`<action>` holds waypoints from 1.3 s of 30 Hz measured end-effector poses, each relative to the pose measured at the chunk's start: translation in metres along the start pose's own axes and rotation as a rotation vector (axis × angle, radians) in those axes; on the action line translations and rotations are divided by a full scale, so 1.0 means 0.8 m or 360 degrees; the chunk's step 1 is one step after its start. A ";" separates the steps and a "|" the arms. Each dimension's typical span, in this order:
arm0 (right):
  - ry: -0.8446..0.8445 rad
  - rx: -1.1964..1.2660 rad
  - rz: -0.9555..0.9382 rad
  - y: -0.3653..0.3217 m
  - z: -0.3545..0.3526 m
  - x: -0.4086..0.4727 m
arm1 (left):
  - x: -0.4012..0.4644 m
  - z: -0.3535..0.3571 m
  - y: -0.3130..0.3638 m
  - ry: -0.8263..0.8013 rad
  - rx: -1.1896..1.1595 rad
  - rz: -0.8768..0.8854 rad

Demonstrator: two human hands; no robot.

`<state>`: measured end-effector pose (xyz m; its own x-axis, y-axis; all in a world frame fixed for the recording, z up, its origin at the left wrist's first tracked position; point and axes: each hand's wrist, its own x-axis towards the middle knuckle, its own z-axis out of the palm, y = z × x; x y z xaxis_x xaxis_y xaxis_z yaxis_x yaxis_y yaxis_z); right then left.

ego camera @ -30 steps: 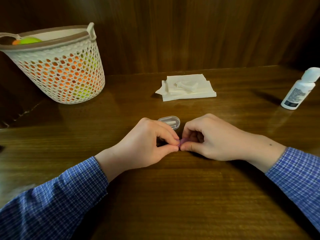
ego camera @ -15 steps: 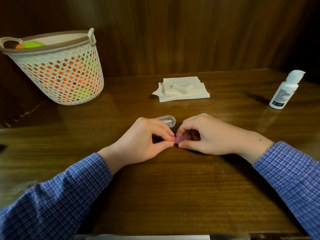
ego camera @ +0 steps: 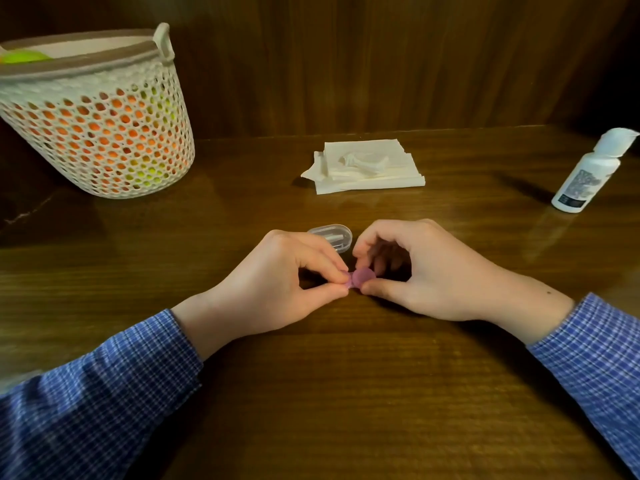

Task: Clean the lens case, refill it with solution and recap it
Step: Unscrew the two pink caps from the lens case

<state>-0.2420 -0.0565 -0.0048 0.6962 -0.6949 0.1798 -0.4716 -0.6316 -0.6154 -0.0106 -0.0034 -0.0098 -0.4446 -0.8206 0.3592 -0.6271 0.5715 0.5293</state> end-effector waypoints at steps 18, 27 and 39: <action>-0.0012 0.0034 -0.0003 -0.007 -0.002 0.001 | 0.001 -0.002 -0.001 -0.0034 -0.0014 -0.0024; 0.0136 0.0018 0.0074 -0.008 0.006 0.000 | 0.001 -0.002 -0.001 -0.0043 -0.0036 -0.0024; 0.0030 -0.0043 -0.0017 -0.008 0.002 0.001 | 0.001 -0.003 -0.001 -0.0048 -0.0048 -0.0051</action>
<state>-0.2375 -0.0523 -0.0015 0.6913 -0.6941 0.2007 -0.4785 -0.6480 -0.5926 -0.0091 -0.0046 -0.0081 -0.4439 -0.8376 0.3184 -0.6222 0.5438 0.5632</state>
